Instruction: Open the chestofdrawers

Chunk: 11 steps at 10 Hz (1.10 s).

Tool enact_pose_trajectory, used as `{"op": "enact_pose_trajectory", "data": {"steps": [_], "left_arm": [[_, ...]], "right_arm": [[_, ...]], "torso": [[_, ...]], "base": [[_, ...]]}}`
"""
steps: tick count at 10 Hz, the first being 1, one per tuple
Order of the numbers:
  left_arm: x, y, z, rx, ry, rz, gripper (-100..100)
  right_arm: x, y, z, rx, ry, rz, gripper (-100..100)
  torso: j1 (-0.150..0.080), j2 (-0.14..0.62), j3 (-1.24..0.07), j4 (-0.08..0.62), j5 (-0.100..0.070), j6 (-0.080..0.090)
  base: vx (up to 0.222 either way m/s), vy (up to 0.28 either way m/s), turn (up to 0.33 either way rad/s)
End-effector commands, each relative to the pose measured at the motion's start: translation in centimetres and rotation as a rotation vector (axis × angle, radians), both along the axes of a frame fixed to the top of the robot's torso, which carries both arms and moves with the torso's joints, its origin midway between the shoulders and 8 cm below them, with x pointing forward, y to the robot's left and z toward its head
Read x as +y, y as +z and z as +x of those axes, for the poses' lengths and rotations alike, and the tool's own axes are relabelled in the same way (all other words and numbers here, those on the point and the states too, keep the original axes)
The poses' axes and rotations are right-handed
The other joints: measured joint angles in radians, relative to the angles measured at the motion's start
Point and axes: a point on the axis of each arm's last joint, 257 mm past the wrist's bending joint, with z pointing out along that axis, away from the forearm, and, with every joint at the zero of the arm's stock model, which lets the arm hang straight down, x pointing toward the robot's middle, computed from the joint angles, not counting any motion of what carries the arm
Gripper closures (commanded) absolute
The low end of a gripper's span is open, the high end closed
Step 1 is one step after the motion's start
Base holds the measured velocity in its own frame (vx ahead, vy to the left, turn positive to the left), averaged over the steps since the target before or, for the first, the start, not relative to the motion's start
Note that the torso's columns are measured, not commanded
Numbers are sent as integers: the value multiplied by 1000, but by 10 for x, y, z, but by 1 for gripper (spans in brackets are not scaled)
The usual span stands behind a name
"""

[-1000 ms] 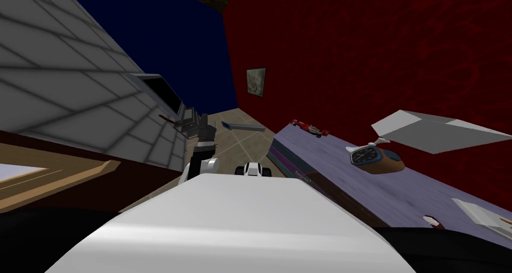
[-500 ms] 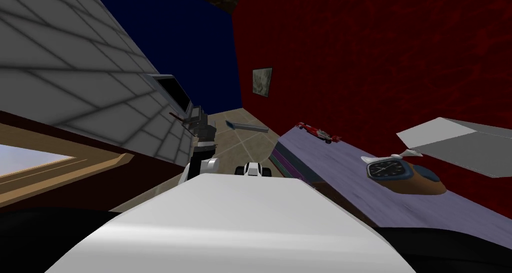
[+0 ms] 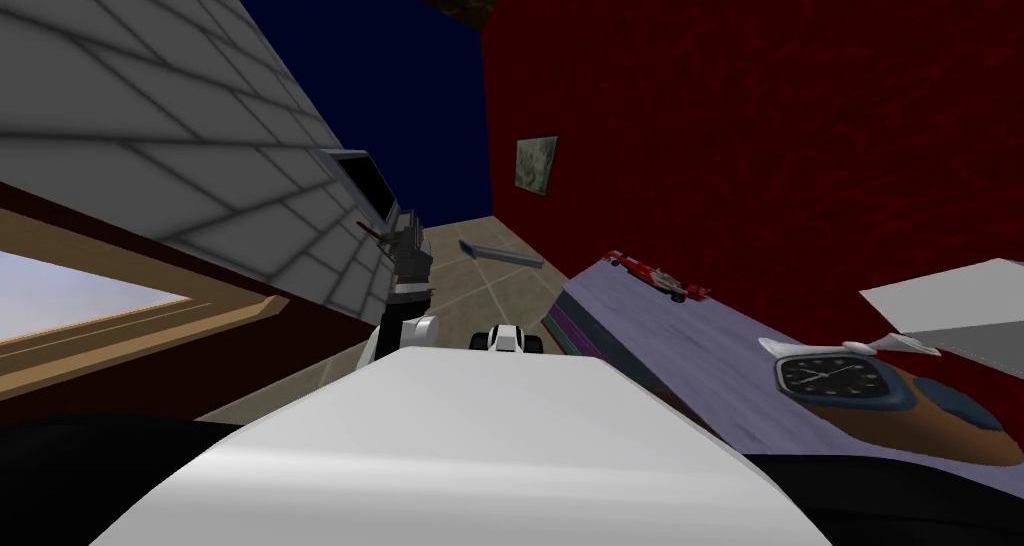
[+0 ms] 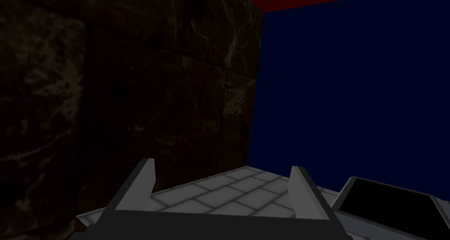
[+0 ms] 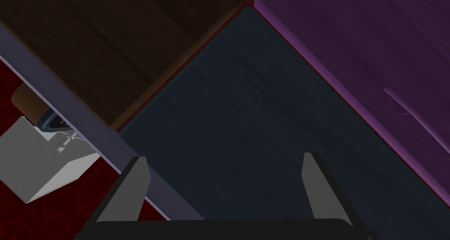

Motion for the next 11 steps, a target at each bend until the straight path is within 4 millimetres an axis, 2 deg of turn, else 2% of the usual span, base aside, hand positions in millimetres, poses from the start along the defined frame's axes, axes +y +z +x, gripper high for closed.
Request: {"op": "enact_pose_trajectory", "data": {"steps": [1,7,11], "left_arm": [[0,0,0,0,0,0,0],[0,0,0,0,0,0,0],[0,0,0,0,0,0,0]], "right_arm": [[0,5,-16,66,13,-81,-100],[8,14,-44,181,59,-216,-100],[14,22,-52,228,101,-290,-100]], "torso": [[0,0,0,0,0,1],[0,0,0,0,0,1],[0,0,0,0,0,0]], "base": [[60,-6,143],[56,-9,118],[49,-14,97]]}}
